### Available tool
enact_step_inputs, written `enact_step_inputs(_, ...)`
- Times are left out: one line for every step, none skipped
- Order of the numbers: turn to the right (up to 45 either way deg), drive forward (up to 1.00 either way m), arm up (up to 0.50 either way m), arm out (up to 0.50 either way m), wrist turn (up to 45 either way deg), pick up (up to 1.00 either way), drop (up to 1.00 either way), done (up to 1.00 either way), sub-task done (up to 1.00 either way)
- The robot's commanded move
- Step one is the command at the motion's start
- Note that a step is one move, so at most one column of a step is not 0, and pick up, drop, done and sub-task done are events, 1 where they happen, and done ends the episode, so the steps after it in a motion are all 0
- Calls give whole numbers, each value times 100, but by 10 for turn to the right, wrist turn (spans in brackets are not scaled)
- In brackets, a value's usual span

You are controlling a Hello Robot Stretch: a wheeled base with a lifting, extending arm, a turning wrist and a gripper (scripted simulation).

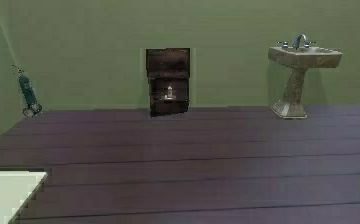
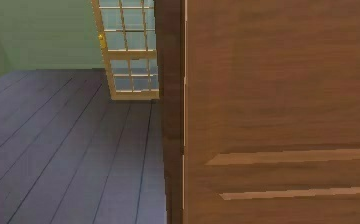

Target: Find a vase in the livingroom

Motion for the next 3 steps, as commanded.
enact_step_inputs(30, 0, 0, 0, 0, 0, 0, 0, 0)
enact_step_inputs(0, 30, 0, 0, 0, 0, 0, 0, 0)
enact_step_inputs(450, 0, 0, 0, 0, 0, 0, 0, 0)
